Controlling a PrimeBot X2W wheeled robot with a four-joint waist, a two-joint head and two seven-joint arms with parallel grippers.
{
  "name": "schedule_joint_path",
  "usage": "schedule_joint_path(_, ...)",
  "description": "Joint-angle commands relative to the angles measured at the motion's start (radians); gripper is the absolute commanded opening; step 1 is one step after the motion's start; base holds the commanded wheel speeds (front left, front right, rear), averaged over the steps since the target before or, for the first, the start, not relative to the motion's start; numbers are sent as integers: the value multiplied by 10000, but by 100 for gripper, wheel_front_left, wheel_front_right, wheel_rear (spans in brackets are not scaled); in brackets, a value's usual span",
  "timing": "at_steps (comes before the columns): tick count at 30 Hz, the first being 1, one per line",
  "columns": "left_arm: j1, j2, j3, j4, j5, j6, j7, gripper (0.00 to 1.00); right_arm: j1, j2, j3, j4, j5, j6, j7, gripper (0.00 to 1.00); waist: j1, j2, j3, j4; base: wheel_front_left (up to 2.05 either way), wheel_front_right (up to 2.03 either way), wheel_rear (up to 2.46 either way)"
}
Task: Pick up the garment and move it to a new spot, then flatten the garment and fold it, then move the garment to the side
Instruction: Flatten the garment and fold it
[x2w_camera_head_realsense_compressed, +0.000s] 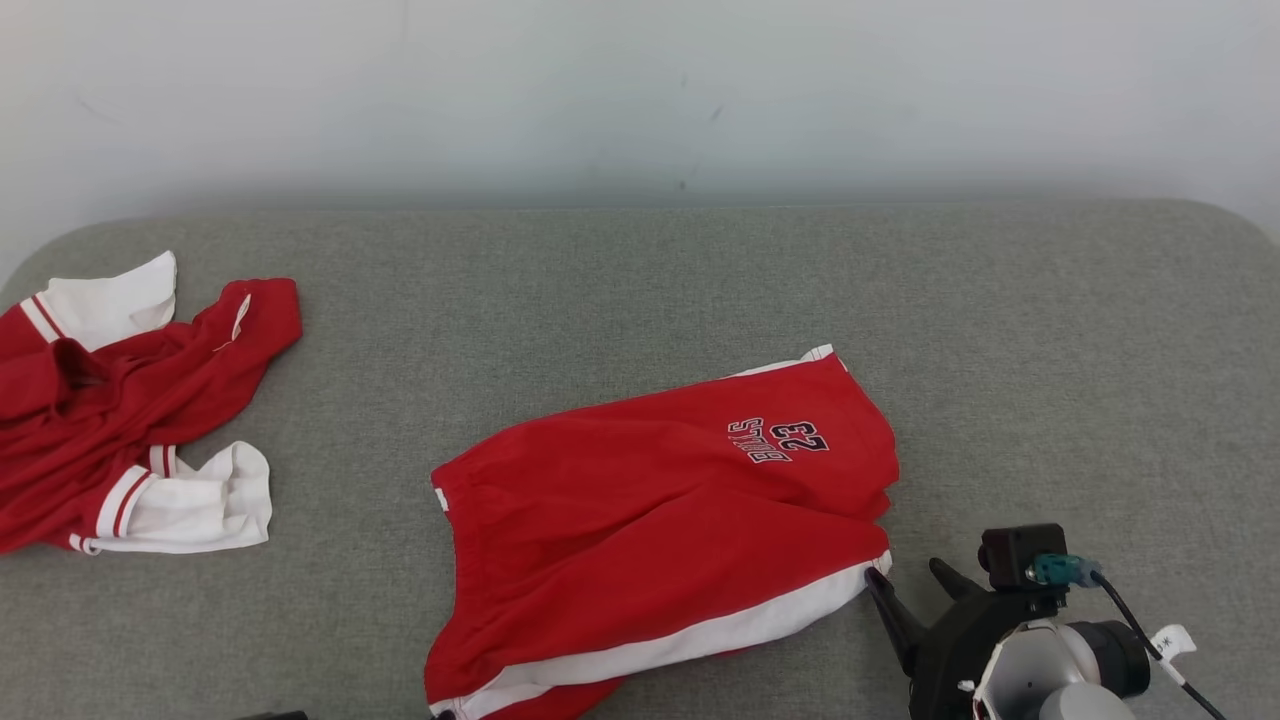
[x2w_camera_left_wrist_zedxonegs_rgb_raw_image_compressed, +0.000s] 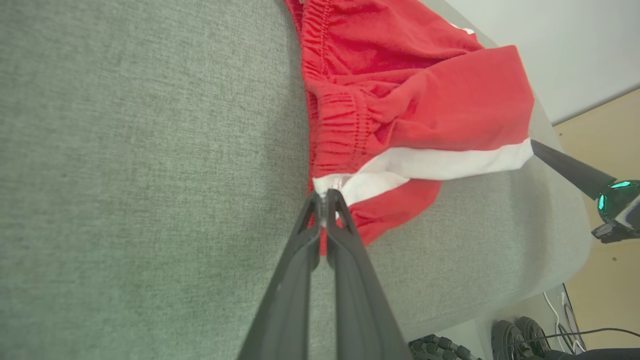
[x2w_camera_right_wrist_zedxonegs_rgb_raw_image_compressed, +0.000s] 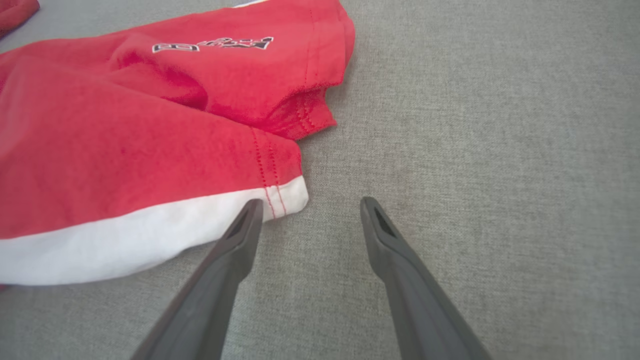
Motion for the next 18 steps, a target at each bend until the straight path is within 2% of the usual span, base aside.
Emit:
schedule_joint_path(1, -172, -47, -40, 21, 89, -56, -14, 0, -208, -10, 72, 116, 9, -19, 152, 100, -1, 0, 24, 54, 0, 0, 0)
schedule_joint_path(7, -231, -94, -107, 55, 89, -95, 0, 0, -563, 58, 174, 562, -23, -19, 728, 100, -1, 0, -2, 192, 0, 0, 0)
schedule_joint_path(8, -225, -99, -116, 56, 73, -104, -6, 0, -577, 79, 165, 615, -20, -19, 803, 76, -1, 0, -8, 207, 0, 0, 0)
schedule_joint_path(9, -219, -96, -115, 55, 64, -109, -16, 0, -573, 94, 170, 643, -24, -19, 830, 65, -1, 0, -10, 219, 0, 0, 0)
schedule_joint_path(10, -212, -99, -113, 54, 54, -114, -31, 0, -588, 98, 176, 667, -24, -19, 854, 46, -1, 0, -14, 231, 0, 0, 0)
schedule_joint_path(15, -156, -102, -79, 48, 5, -106, -105, 0, -613, 51, 208, 694, 35, -19, 892, 40, -1, 0, -27, 246, 0, 0, 0)
schedule_joint_path(17, -150, -97, -74, 58, -2, -98, -118, 0, -642, 16, 208, 728, 28, -19, 896, 44, -1, 0, -29, 232, 0, 0, 0)
schedule_joint_path(18, -148, -96, -71, 60, -5, -91, -112, 0, -676, 4, 197, 739, 1, -19, 873, 50, -1, 0, -28, 222, 0, 0, 0)
